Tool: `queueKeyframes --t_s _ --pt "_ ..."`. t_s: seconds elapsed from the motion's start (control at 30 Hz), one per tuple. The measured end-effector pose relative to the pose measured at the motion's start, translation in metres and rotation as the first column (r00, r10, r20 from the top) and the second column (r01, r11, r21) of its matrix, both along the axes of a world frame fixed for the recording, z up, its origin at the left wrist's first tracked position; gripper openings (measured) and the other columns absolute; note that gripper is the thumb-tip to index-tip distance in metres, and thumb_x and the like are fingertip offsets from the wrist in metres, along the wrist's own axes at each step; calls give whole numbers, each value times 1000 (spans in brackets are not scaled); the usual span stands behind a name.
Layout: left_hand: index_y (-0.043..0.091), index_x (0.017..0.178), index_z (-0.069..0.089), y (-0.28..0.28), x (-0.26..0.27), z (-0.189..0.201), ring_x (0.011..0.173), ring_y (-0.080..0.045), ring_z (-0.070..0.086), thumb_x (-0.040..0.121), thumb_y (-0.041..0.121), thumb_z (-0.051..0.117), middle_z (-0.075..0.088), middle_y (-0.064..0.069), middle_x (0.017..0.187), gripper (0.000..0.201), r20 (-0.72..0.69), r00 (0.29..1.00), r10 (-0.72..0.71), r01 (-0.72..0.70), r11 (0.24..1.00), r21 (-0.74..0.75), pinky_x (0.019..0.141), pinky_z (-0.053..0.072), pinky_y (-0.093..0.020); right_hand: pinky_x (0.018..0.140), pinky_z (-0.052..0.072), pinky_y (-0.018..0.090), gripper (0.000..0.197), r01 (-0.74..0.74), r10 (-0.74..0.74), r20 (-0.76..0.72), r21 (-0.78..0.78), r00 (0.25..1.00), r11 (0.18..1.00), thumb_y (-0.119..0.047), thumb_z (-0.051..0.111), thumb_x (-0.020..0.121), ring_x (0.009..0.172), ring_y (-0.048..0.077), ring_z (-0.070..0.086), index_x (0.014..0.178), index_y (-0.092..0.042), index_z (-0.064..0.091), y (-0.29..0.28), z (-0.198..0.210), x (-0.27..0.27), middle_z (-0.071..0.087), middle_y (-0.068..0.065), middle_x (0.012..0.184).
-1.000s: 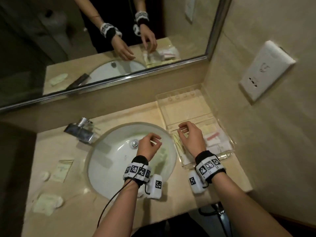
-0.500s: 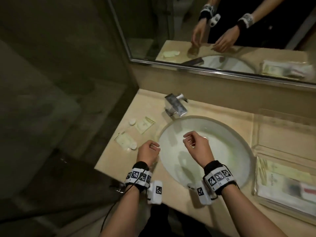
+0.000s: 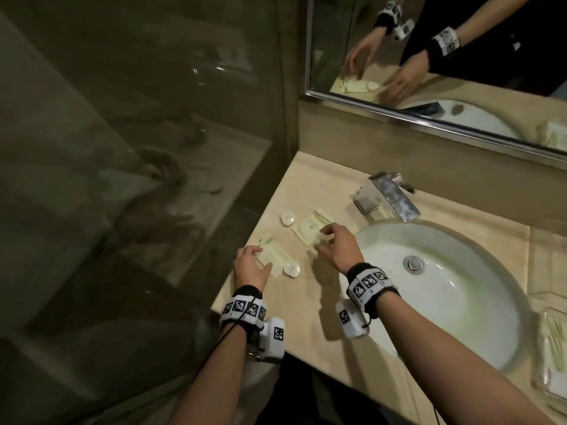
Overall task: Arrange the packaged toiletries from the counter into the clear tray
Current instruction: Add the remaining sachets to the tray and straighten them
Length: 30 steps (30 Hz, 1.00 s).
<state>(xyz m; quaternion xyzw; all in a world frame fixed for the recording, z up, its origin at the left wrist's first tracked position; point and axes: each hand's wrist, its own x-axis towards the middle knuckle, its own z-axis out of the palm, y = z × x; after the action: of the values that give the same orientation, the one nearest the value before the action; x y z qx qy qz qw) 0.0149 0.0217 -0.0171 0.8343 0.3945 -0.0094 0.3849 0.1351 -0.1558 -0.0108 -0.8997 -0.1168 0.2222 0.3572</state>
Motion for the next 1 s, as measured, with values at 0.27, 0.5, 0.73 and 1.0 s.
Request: queueKeyframes --t_s 0.27,0.5,0.73,1.0 --pt "12 118 55 27 20 -18 119 -25 48 66 16 85 45 -6 130 60 -28 999 -30 28 999 -42 103 42 -35 105 42 49 81 197 -193 42 -182 980 963 -36 81 76 127 35 44 142 -14 38 46 -25 28 39 10 145" --pt "12 116 51 36 31 -26 119 -26 47 63 18 87 46 -8 127 64 -124 989 -78 75 997 -27 102 44 -37 99 46 49 85 174 -173 33 -313 984 933 -35 86 70 120 35 48 137 -14 39 58 -29 34 38 10 137" --pt "8 118 61 45 34 -18 120 -28 45 80 22 75 49 -13 124 43 -193 973 -125 128 992 6 101 42 -37 92 51 44 55 179 -199 -48 -264 979 948 -39 81 75 103 29 59 115 -12 56 46 -27 35 58 9 119" --pt "17 93 69 46 39 34 91 -22 63 77 16 77 64 -5 100 18 145 988 -48 52 998 -26 81 54 -33 90 50 35 50 403 -380 -165 142 910 904 -30 83 75 103 24 65 114 -4 67 0 2 32 70 4 110"
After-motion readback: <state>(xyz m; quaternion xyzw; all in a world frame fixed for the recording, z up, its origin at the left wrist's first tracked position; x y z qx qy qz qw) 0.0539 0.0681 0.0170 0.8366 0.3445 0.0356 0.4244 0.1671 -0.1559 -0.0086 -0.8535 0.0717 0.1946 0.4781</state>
